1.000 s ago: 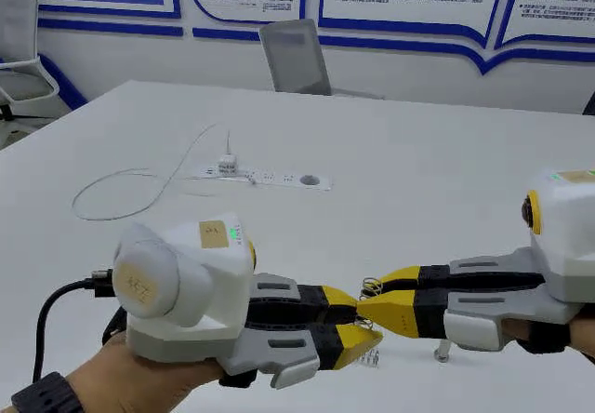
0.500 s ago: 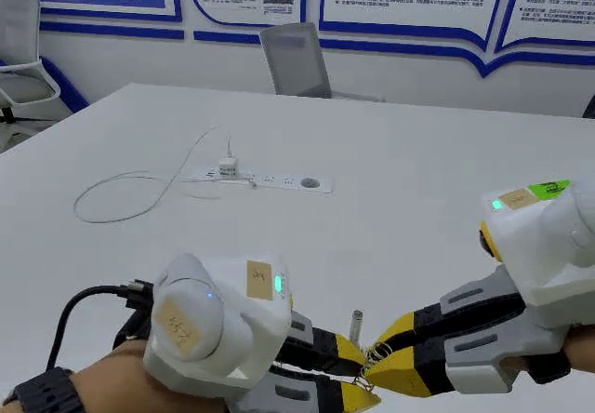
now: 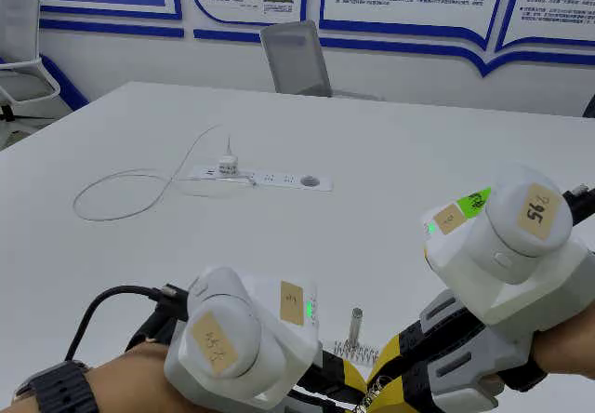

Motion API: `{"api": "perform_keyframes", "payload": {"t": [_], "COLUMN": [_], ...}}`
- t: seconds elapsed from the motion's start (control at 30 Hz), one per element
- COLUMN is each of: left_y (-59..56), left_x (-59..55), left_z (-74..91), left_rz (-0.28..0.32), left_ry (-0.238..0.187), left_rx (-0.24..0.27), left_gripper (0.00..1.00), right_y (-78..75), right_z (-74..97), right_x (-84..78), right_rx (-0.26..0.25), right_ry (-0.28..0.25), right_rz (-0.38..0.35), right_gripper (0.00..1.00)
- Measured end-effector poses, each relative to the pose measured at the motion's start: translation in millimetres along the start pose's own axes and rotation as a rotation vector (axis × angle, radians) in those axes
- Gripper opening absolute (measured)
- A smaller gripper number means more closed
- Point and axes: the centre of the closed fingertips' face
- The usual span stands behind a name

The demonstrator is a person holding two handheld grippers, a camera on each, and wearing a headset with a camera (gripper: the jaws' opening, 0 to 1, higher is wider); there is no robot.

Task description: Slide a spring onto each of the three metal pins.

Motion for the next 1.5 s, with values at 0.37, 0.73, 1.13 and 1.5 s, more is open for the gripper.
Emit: {"api": "perform_keyframes", "payload": {"t": [0.37,0.73,1.13,1.5], "left_y": [2.9,5.2,11.4,23.3], "left_x": [-2.9,-4.8,-18.5,-39.6], "left_z": [-2.1,-1.0,11.5,31.7], "left_rz": [0.033,0.078,0.151,0.244], "left_ry": [-0.027,-0.068,-0.095,-0.119], "left_rx": [0.002,0.012,0.051,0.133], "left_gripper": [0.11,0.17,0.26,0.33], "right_y": [-4.0,-8.6,-19.7,-38.6], "right_z": [-1.3,3.9,15.0,29.7], "right_x": [-3.7,-3.5,-13.0,-25.7], "right_rx": [-0.011,-0.019,-0.047,-0.085], "right_ry": [0.044,0.05,0.07,0.112], "right_rz": [0.002,-0.007,-0.025,-0.038], "right_gripper": [0.12,0.12,0.12,0.12]}}
Point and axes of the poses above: the centre of the closed fingertips' face, and the gripper's own axes: z roughly backward along the fingers, y roughly to its left, x roughly out of its top, and after that the axes turned 7 degrees about y, right-handed
